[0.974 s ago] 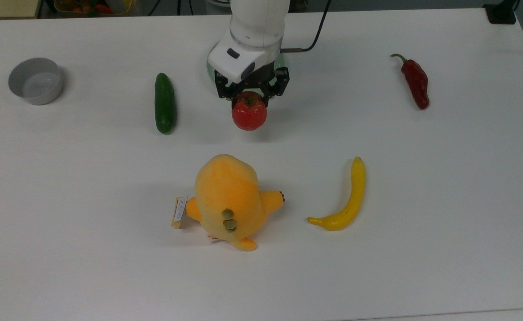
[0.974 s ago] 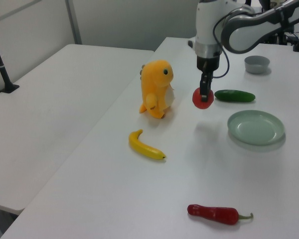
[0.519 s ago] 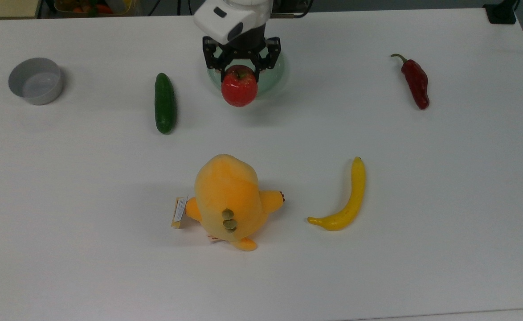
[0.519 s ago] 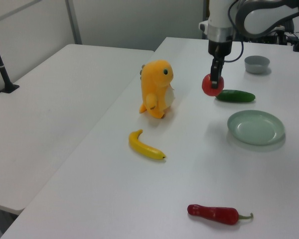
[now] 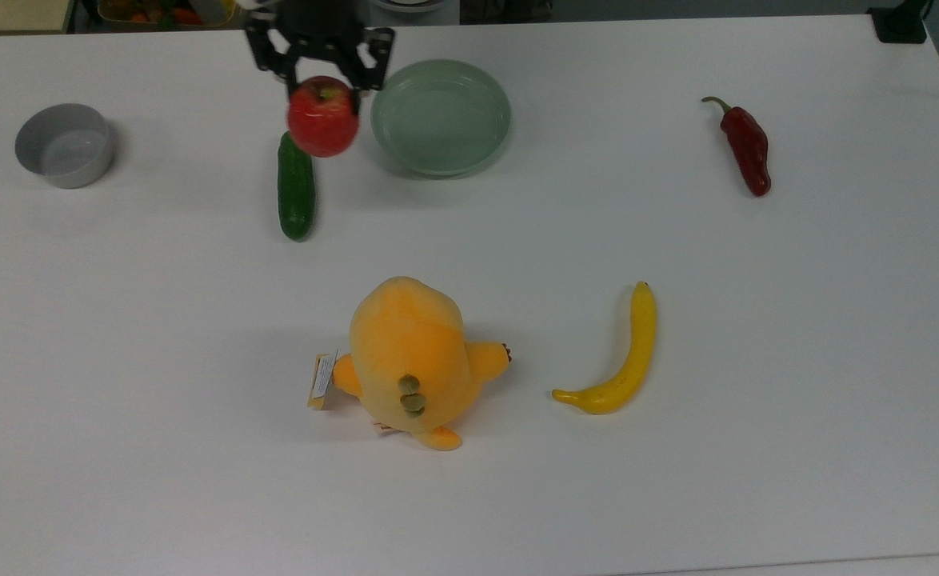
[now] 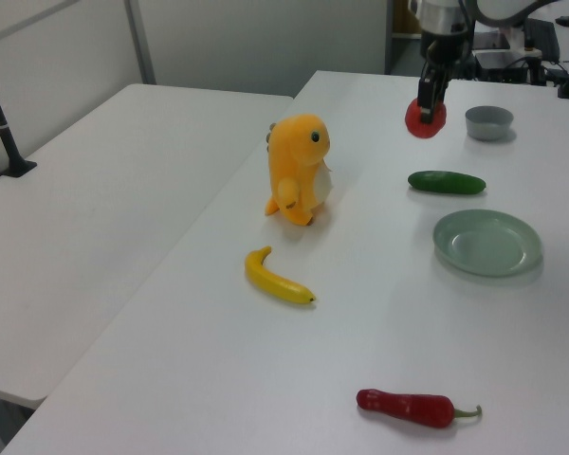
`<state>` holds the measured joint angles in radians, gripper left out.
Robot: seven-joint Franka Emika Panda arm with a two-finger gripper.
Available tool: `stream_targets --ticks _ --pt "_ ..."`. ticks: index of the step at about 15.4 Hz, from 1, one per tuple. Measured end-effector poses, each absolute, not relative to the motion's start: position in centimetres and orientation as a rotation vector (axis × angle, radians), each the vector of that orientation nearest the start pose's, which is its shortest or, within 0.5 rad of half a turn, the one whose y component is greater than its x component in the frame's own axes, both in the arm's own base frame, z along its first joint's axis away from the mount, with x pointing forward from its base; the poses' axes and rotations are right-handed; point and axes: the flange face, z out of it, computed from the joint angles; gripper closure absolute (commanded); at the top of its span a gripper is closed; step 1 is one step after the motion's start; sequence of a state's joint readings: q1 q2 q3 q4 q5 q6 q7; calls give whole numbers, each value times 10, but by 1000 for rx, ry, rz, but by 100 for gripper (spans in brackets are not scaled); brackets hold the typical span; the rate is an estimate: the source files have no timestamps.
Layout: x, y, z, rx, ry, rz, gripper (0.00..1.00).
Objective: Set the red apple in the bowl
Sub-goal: 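Carry the red apple over to the small grey metal bowl, then lower the apple into the grey bowl and open the gripper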
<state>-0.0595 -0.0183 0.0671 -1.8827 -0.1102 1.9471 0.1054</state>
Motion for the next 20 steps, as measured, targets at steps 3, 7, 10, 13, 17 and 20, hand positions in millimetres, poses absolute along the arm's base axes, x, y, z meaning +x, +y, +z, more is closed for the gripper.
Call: stream_targets --ticks 3,7,10,13,17,20 --pt "562 -70 521 -3230 285 -160 72" --pt "542 -188 516 -3224 475 -194 72" --pt "518 -252 506 -3232 508 -147 72" --pt "506 -300 489 -3256 512 -164 72" --pt "511 -336 456 -3297 525 -233 72" --pt "528 -339 422 -3323 498 -256 71"
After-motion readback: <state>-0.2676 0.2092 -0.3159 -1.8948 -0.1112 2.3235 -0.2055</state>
